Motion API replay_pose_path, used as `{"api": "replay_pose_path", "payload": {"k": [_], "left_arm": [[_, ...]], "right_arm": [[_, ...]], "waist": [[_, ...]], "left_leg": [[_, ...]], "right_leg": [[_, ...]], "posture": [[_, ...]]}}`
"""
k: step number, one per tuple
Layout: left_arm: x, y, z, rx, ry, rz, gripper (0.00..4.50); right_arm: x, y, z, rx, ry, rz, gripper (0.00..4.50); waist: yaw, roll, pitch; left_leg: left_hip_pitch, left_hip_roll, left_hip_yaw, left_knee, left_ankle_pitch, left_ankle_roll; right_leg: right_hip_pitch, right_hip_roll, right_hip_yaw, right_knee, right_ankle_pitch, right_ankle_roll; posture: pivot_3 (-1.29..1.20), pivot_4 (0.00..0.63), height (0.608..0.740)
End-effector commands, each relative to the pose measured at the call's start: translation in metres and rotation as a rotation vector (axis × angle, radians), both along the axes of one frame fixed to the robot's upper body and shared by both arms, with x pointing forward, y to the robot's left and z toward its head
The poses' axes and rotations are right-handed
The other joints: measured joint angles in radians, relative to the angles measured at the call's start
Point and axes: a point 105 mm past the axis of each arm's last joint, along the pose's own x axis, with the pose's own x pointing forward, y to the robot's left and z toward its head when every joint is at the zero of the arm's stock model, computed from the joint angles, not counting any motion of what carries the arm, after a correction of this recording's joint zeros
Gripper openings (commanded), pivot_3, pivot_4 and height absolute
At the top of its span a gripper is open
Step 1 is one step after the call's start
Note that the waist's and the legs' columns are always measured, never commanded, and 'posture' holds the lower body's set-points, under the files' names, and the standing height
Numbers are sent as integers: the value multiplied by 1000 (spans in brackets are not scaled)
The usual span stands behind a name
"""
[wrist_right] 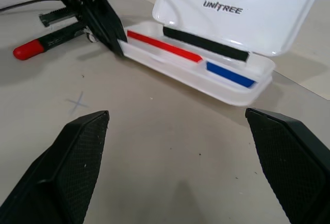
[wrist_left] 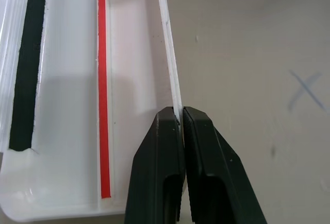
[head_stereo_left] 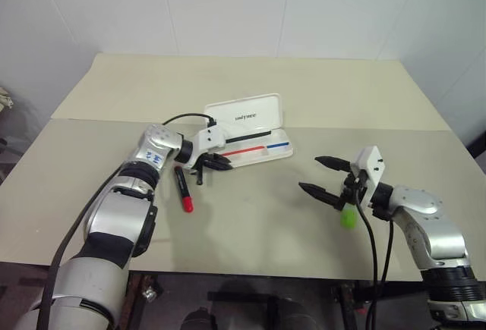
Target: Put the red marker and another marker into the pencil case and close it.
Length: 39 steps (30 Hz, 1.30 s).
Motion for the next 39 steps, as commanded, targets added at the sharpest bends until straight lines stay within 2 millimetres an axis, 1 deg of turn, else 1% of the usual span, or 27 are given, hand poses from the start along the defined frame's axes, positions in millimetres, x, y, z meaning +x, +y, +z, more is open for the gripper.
{"api": "replay_pose_path", "payload": {"k": [1,5,7,10,12,17,22,25,30,36,39], "left_arm": [[-3,0,21,4,-92,-79,27],[-12,3,27,31,-149,-159,27],[-19,2,30,37,-172,-205,27],[-28,-2,32,34,-196,-245,27],[-39,-5,27,32,-184,-278,27],[-71,-16,8,36,-111,-330,27],[-90,-29,-9,28,-69,-311,27],[-94,-32,-14,28,-55,-274,27],[-97,-30,-19,52,-42,-243,27],[-103,-27,-30,106,-42,-272,27],[-99,-26,-33,134,-51,-267,27]], "right_arm": [[-4,-8,19,8,-53,56,4500],[-9,-15,26,-17,-47,128,4500],[-14,-19,27,-49,-32,171,4500],[-14,-26,31,-85,-28,189,4500],[-12,-32,35,-105,-32,190,4500],[-12,-46,40,-141,-29,198,4500],[-16,-47,39,-137,-30,193,4500],[-18,-45,37,-131,-28,188,4500],[-22,-43,34,-118,-20,176,4500],[-21,-43,31,-118,-13,149,4500],[-18,-40,29,-114,-16,138,4500]], "waist": [[1,0,0],[5,0,0],[4,0,0],[4,0,0],[2,0,0],[0,0,0],[2,0,0],[5,0,0],[5,0,0],[1,0,0],[2,0,0]], "left_leg": [[0,0,0,0,0,0],[-1,0,0,0,0,0],[-1,0,1,0,0,0],[-1,0,1,0,0,0],[-1,0,1,1,0,0],[0,0,3,1,0,0],[1,1,3,2,0,0],[1,0,3,3,0,0],[2,0,3,3,0,0],[3,0,4,3,0,0],[3,0,4,3,0,0]], "right_leg": [[0,0,0,0,0,0],[0,0,1,-1,1,1],[0,0,1,-1,1,1],[0,0,1,-2,1,1],[0,0,2,-1,1,1],[0,0,4,0,1,2],[0,1,6,1,1,2],[0,1,6,1,1,2],[0,1,7,-1,1,2],[0,2,8,-1,1,2],[0,2,9,-1,1,2]], "posture": [[0,150,740],[0,150,740],[0,150,740],[0,150,740],[0,150,740],[0,150,740],[0,150,740],[0,150,740],[0,150,740],[0,150,740],[0,150,740]]}}
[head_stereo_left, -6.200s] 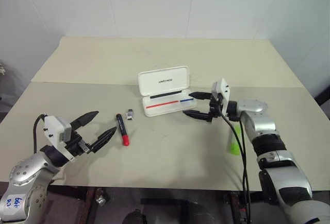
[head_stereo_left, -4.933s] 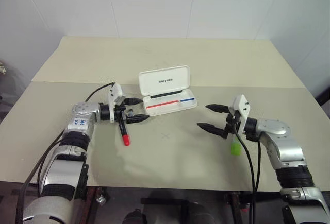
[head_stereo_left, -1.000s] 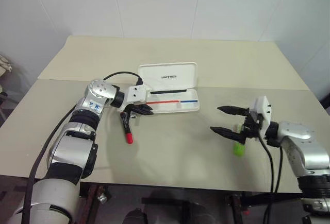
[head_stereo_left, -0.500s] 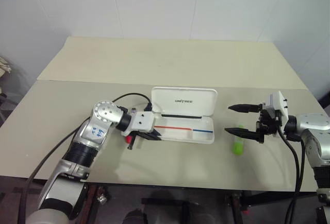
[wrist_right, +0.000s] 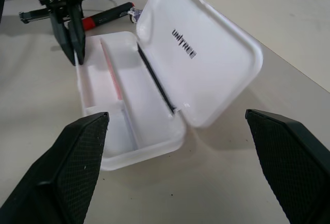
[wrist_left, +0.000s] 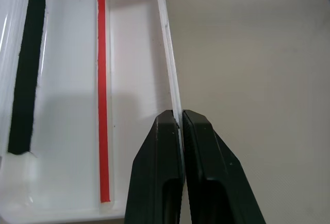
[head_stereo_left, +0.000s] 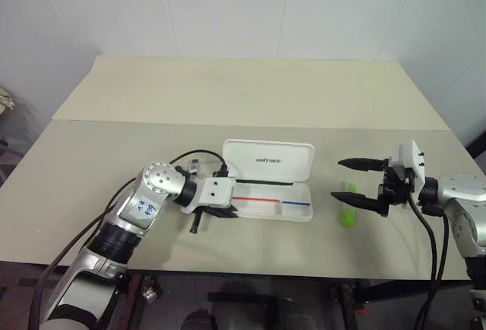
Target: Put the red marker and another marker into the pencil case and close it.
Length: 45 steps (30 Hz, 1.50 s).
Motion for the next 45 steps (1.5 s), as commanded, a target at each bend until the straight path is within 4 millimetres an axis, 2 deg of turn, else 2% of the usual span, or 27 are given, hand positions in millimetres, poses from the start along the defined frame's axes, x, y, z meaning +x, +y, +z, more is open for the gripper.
{"api": "replay_pose_path", "payload": {"k": [1,4,7,17,19,26,31,35,40,43,45], "left_arm": [[0,-2,5,20,-48,-24,27],[0,-4,4,23,-49,-27,27],[-2,-6,5,19,-49,-30,762],[-7,-15,16,-18,-97,-31,4022],[-8,-18,19,-27,-114,-28,4494],[-12,-21,32,-74,-161,9,4494],[-10,-20,58,-165,-233,114,4494],[-12,-17,86,-328,-261,269,4494],[-5,3,126,-595,-357,578,4494],[-1,24,130,-710,-373,831,4494],[0,42,123,-774,-356,1038,4494]], "right_arm": [[0,4,10,9,-50,-6,4500],[1,5,9,11,-52,-10,4500],[2,5,9,11,-55,-17,4500],[8,9,13,17,-70,-14,4500],[9,10,14,18,-72,-12,4500],[13,14,17,18,-77,10,4500],[13,15,18,12,-70,34,4500],[14,14,19,-5,-60,53,4500],[21,11,24,-24,-61,60,4500],[26,11,25,-35,-56,72,4500],[29,13,25,-40,-57,79,4500]], "waist": [[0,0,0],[0,0,0],[1,0,0],[0,0,0],[0,0,0],[0,0,0],[0,0,0],[-1,0,0],[-2,-1,0],[-4,-1,0],[-3,-1,0]], "left_leg": [[0,0,0,0,0,0],[1,0,1,0,0,0],[1,0,1,0,0,0],[1,0,1,0,0,0],[1,0,1,0,0,0],[1,0,1,0,0,0],[1,0,1,0,0,0],[1,0,1,0,0,1],[1,0,2,0,0,1],[2,0,2,0,0,1],[2,0,2,0,0,1]], "right_leg": [[0,0,0,0,0,0],[0,0,1,0,0,0],[0,0,1,0,0,0],[0,0,1,0,0,0],[0,0,1,0,0,0],[0,0,2,0,0,0],[0,0,2,0,0,0],[0,0,3,0,0,0],[0,0,4,0,1,1],[0,1,5,0,1,1],[0,1,6,0,1,1]], "posture": [[0,150,740],[0,150,740],[0,150,740],[0,150,740],[0,150,740],[0,150,740],[0,150,740],[0,150,740],[0,150,740],[0,150,740],[0,150,740]]}}
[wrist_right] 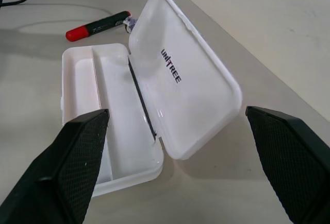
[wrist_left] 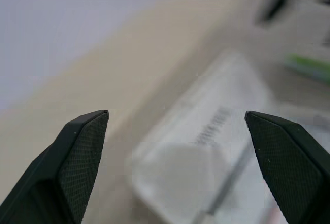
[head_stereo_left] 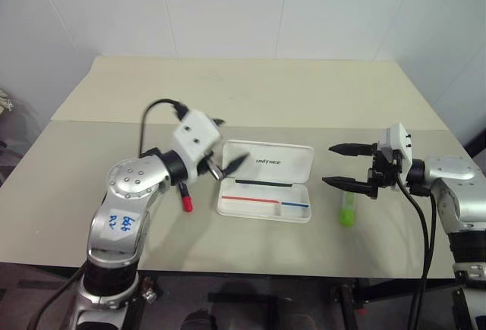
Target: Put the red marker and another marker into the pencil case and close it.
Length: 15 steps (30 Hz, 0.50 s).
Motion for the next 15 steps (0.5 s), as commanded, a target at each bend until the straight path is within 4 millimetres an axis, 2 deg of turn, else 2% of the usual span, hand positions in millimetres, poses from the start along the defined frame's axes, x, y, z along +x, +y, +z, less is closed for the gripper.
{"api": "replay_pose_path", "payload": {"k": [1,7,15], "left_arm": [[-2,29,-5,-137,36,271,4494],[-8,41,-28,-328,177,516,4494],[-9,47,-66,-486,362,688,4494]], "right_arm": [[4,1,11,-17,-46,22,4500],[11,8,12,-17,-48,54,4500],[17,15,9,-14,-52,74,4500]], "waist": [[1,0,0],[3,-1,1],[1,-4,2]], "left_leg": [[0,0,0,0,0,0],[-1,0,0,0,0,0],[-1,0,1,0,0,0]], "right_leg": [[0,0,0,0,0,0],[0,0,1,-2,1,1],[0,0,1,-3,1,1]], "posture": [[0,150,740],[0,150,740],[0,150,740]]}}
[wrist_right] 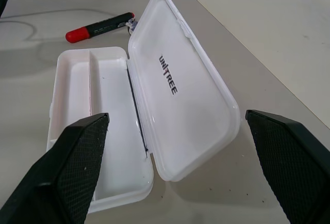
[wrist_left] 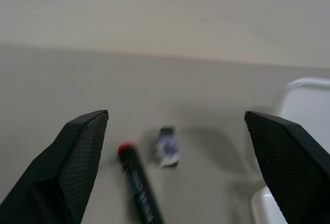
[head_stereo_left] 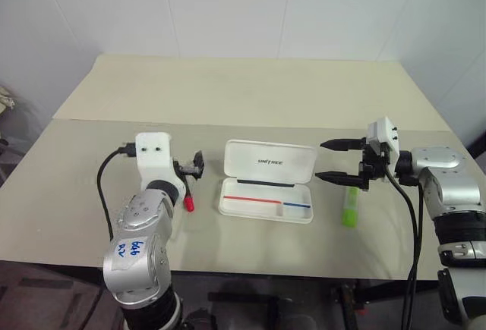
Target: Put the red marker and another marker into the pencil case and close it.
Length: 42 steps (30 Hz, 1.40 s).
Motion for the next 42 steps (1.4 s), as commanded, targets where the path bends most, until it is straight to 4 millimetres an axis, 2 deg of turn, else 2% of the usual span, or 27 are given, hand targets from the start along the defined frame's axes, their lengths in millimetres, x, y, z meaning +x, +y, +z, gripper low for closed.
{"api": "replay_pose_path", "payload": {"k": [1,6,21,34,38,42], "left_arm": [[-3,6,-5,-72,23,87,4494],[-2,18,-25,-78,128,176,4494],[24,12,-54,-16,275,76,4494],[31,7,-72,13,358,0,4494],[34,10,-71,27,349,-4,3600],[35,12,-71,33,340,2,2348]], "right_arm": [[1,5,9,-2,-43,27,4500],[0,5,6,5,-39,26,4500],[-23,-3,5,46,6,78,4500],[-21,-7,4,43,-18,5,4500],[-20,-7,4,45,-22,-1,4500],[-18,-6,5,43,-26,-6,4500]], "waist": [[-1,-2,1],[-1,-2,1],[0,-3,2],[2,-3,2],[2,-3,2],[2,-3,2]], "left_leg": [[0,0,0,0,0,0],[0,0,0,0,0,0],[0,0,0,0,0,0],[3,0,0,0,3,-1],[4,0,-1,0,6,-1],[4,0,-2,0,7,0]], "right_leg": [[0,0,0,0,0,0],[0,0,0,0,1,0],[0,0,0,0,1,0],[2,0,0,0,5,-2],[5,0,-1,-4,8,-3],[11,0,-2,-10,10,-2]], "posture": [[0,150,740],[0,150,740],[0,150,740],[0,150,740],[0,150,740],[0,150,740]]}}
